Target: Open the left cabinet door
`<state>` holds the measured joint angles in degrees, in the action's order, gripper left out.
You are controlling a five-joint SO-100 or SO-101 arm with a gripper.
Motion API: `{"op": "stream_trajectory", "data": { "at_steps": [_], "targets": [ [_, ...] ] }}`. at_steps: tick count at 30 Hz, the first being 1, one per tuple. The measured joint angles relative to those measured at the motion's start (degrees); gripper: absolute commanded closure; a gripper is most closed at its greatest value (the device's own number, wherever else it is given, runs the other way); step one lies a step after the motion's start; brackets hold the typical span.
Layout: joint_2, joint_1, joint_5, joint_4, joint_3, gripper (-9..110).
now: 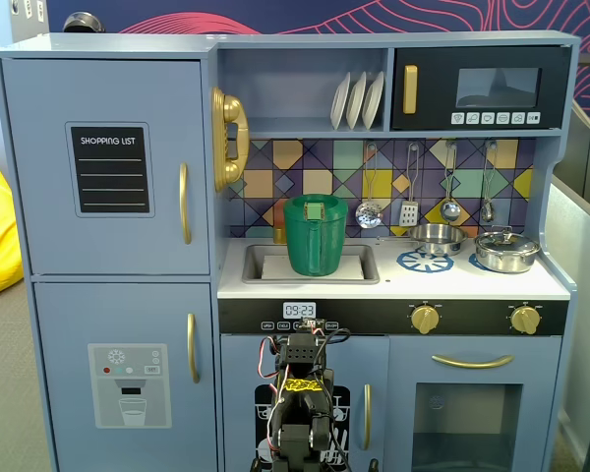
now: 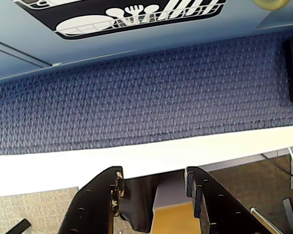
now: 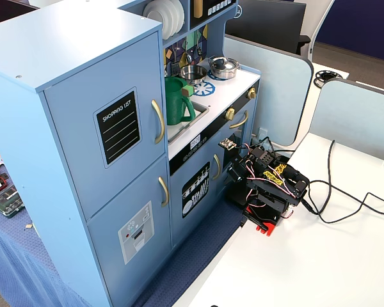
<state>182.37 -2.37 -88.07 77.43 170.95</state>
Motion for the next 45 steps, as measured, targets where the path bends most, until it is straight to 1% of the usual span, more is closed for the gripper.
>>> {"op": "stream_trajectory", "data": {
  "at_steps": [1,4,7,9,12,16,19,23,28,40,45],
  "targets": [
    [0.00,0.00,-0.35,0.00,0.00,101],
    [0.00,2.46,-1.23,-0.09,0.09,100],
    [-0.97,7.21,4.22,-3.78,1.49,97],
    [-0.44,10.28,7.65,-10.72,1.41,98],
    [-0.70,17.31,8.96,-25.05,1.41,98],
    [-1.67,27.69,6.42,-45.88,1.41,97],
    [-3.34,34.28,3.43,-54.32,-0.35,95],
    [-6.42,39.55,-0.70,-59.33,-4.92,94],
    [-11.07,41.84,-4.92,-63.46,-11.43,93],
    [-30.76,41.84,-7.65,-67.85,-34.54,90],
    [-38.23,39.46,-7.65,-68.91,-42.36,88]
  ]
}}
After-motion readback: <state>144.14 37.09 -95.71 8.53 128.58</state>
